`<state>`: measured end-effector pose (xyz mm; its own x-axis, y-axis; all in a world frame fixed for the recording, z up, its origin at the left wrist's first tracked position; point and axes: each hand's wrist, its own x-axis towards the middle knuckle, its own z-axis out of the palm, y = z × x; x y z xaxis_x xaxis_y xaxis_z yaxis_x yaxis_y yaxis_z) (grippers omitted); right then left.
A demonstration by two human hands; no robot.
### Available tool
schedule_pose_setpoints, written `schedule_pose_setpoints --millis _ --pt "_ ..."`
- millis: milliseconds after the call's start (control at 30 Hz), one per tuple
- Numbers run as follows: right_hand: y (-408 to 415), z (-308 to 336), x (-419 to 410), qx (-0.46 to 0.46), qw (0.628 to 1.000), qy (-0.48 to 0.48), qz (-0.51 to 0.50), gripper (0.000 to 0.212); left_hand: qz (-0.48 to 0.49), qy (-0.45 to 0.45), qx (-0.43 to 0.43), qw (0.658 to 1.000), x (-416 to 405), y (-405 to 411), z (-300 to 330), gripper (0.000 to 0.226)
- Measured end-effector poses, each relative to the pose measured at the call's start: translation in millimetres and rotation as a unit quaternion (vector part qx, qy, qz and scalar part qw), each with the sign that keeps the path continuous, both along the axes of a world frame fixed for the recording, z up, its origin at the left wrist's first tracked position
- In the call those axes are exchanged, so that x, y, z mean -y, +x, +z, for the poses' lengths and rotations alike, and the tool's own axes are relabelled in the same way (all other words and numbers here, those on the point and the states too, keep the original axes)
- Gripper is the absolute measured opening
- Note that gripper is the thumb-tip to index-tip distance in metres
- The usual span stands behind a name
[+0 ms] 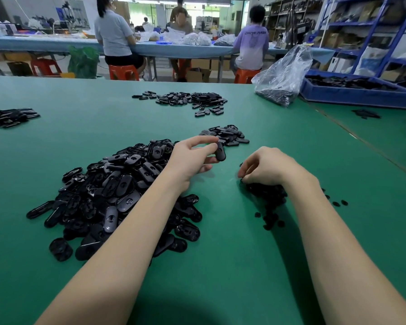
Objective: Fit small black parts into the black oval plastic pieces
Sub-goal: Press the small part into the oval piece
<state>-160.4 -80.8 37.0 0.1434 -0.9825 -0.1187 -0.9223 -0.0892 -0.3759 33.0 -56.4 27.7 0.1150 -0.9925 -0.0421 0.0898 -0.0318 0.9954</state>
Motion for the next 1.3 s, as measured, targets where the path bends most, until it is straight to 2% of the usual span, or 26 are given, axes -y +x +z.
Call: schedule_pose_setpoints --millis 267,400,467,533,633,700,833,1033,1300 --pt "8 -3 -1 -0.054 0.997 -0.049 -0.006 0.006 -0.015 0.013 -0.038 0.999 -1 -1 -4 0.017" --pt "12 -6 -2 -0.047 0.996 -0.069 0.006 0.004 -0.009 0.011 -0.054 0.998 0 -1 -6 0.015" --pt "11 -5 -1 0.021 0.998 -0.063 0.007 0.003 -0.006 0.008 -0.059 0.998 1 0 -7 0.015" --pt "10 -3 -1 0.138 0.989 -0.049 0.011 0.008 -0.002 0.005 -0.059 0.998 1 1 -8 0.016" --pt "9 1 -3 0.286 0.958 -0.024 0.02 0.017 -0.003 -0.006 -0.062 0.998 2 2 -9 0.02" --pt "11 3 -4 0.342 0.939 -0.011 0.019 0.017 -0.006 -0.014 -0.063 0.998 2 2 -9 0.022" --pt "16 5 -5 0.394 0.919 -0.002 -0.021 0.01 -0.011 -0.03 -0.049 0.998 0 1 -9 0.02" --pt "23 4 -5 0.431 0.901 -0.009 -0.056 0.005 -0.019 -0.076 0.029 0.997 -3 0 -6 0.021" --pt "28 6 -6 0.436 0.895 -0.034 -0.084 0.003 0.009 -0.121 0.099 0.988 -5 -4 -5 0.024"
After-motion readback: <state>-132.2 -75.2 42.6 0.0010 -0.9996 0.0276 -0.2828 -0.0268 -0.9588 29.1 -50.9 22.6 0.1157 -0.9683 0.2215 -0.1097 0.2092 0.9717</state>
